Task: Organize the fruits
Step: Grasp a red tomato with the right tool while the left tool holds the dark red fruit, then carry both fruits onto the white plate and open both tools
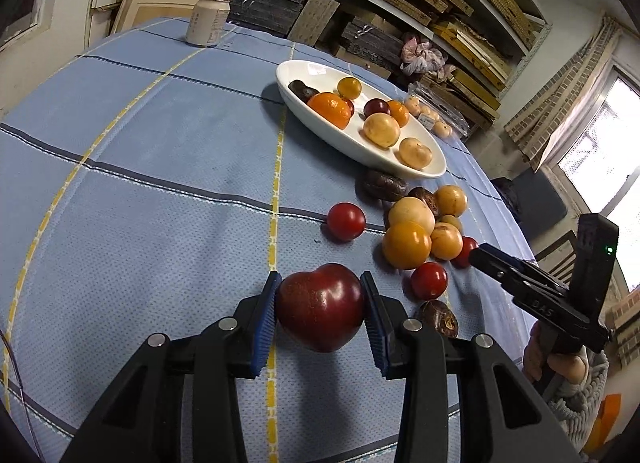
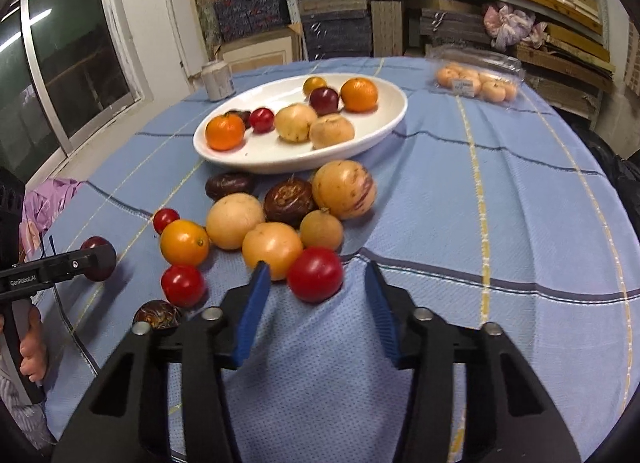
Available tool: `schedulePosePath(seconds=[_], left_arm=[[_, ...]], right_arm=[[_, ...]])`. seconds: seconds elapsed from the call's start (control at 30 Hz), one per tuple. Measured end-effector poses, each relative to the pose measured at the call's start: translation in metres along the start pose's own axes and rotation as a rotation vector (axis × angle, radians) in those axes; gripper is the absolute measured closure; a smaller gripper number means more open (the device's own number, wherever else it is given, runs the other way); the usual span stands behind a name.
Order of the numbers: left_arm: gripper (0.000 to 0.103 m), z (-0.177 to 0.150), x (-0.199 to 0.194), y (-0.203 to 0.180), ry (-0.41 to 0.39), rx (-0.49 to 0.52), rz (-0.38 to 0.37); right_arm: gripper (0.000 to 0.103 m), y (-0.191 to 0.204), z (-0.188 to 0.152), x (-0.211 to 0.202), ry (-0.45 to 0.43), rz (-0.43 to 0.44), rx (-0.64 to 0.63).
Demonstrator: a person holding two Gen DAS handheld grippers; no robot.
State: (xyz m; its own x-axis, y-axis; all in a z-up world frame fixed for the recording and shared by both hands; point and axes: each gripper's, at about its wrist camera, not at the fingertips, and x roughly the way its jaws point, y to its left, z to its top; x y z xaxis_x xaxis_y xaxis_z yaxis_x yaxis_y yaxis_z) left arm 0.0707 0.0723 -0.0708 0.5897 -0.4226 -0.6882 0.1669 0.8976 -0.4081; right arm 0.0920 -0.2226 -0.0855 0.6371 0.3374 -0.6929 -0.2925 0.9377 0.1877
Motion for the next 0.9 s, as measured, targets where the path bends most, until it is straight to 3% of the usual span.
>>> schedulePosePath(seconds=[0.33, 0.47, 0.7, 0.9], left_arm=[[0.063, -0.001, 0.002, -0.002, 0.008, 0.007, -0.011], [0.063, -0.001, 0.003, -0.001, 0.009, 0.002, -0.012], [0.063, -0.001, 0.008, 0.001, 0.029, -0.007, -0.018], [0.063, 0.015, 0.013, -0.015, 0.028, 0.045, 0.015]], right_arm=[[0.064, -0.014, 0.005, 0.012, 0.036, 0.083, 0.085], [0.072, -0.022, 0.004, 0.011, 0.033, 0.107, 0.128], [0.073, -0.023, 0.002, 0.009, 0.031, 0.113, 0.135], [0.073, -0.021, 0.014, -0.017, -0.077, 0.107, 0.136]])
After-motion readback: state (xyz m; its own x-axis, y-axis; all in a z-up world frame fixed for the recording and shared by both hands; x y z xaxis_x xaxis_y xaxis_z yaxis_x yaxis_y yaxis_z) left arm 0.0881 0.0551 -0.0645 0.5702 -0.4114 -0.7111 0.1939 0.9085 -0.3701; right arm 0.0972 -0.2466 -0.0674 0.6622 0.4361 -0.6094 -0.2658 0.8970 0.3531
